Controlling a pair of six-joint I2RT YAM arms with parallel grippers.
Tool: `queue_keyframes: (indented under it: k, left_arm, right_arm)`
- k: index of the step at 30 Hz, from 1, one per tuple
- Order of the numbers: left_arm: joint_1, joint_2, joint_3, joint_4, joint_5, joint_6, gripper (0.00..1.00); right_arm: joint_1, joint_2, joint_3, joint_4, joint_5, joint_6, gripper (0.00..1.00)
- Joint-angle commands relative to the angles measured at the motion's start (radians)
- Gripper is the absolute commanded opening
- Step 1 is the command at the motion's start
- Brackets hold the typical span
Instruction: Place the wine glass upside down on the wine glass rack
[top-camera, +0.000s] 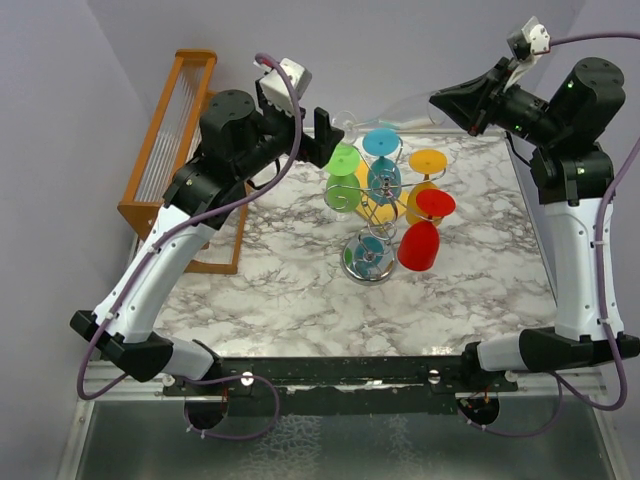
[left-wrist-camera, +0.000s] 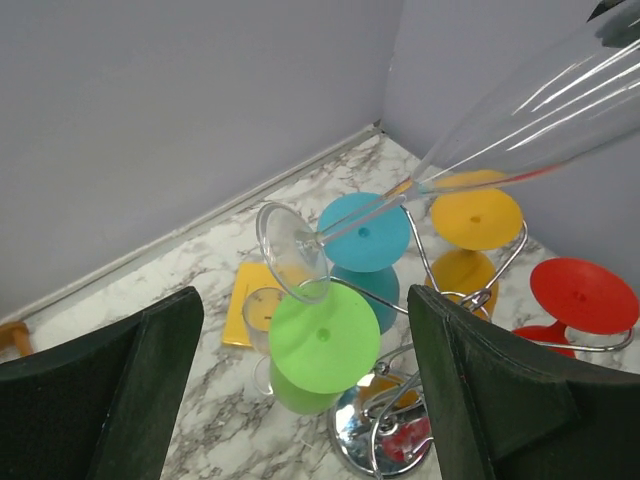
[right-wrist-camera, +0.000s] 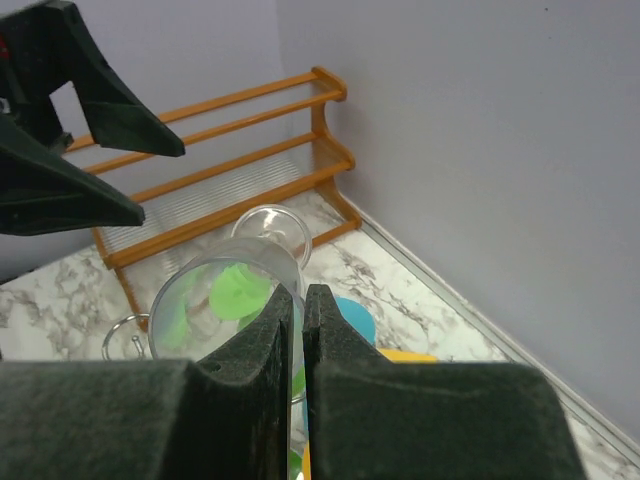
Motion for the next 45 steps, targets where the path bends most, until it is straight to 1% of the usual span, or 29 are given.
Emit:
queue_keyframes:
  k: [1, 6, 9, 18, 23, 24, 26, 32, 34, 38, 40, 43, 45]
  left_arm:
    - [0.031, 0.001, 0.014, 0.006, 0.052, -0.152, 0.84]
    - [0.082, -0.01, -0.028, 0.018, 0.155, -0.291, 0.75]
    - [0.096, -0.01, -0.05, 0.032, 0.2, -0.342, 0.67]
    - [0.108, -0.002, -0.093, 0.065, 0.273, -0.398, 0.44]
    - [0.115, 0.003, -0.099, 0.078, 0.293, -0.413, 0.27]
    - [0.116, 0.004, -0.1, 0.082, 0.295, -0.413, 0.24]
    - [0.119, 0.004, -0.103, 0.086, 0.295, -0.414, 0.22]
    - [0.125, 0.001, -0.108, 0.094, 0.299, -0.416, 0.21]
    - [0.125, 0.001, -0.108, 0.094, 0.299, -0.418, 0.22]
    - [0.125, 0.003, -0.114, 0.096, 0.301, -0.422, 0.26]
    - [0.125, 0.004, -0.116, 0.096, 0.303, -0.424, 0.25]
    - [0.125, 0.004, -0.116, 0.097, 0.308, -0.424, 0.22]
    - [0.125, 0.005, -0.116, 0.097, 0.308, -0.422, 0.15]
  right_arm:
    - [0.002, -0.053, -0.011, 0.121, -0.104, 0.082, 0.01]
    - [0.002, -0.066, -0.02, 0.144, -0.123, 0.104, 0.01]
    - [0.002, -0.066, -0.024, 0.156, -0.138, 0.119, 0.02]
    - [0.002, -0.069, -0.033, 0.163, -0.137, 0.118, 0.01]
    - [0.002, -0.075, -0.049, 0.168, -0.144, 0.117, 0.01]
    - [0.002, -0.076, -0.052, 0.171, -0.146, 0.117, 0.01]
    - [0.001, -0.079, -0.059, 0.176, -0.153, 0.122, 0.01]
    - [0.002, -0.081, -0.062, 0.186, -0.165, 0.134, 0.01]
    - [0.002, -0.084, -0.063, 0.189, -0.168, 0.136, 0.01]
    - [0.002, -0.086, -0.065, 0.197, -0.177, 0.146, 0.01]
    - [0.002, -0.085, -0.064, 0.199, -0.179, 0.148, 0.01]
    - [0.001, -0.085, -0.064, 0.201, -0.182, 0.151, 0.01]
    - [0.002, -0.085, -0.065, 0.202, -0.185, 0.153, 0.01]
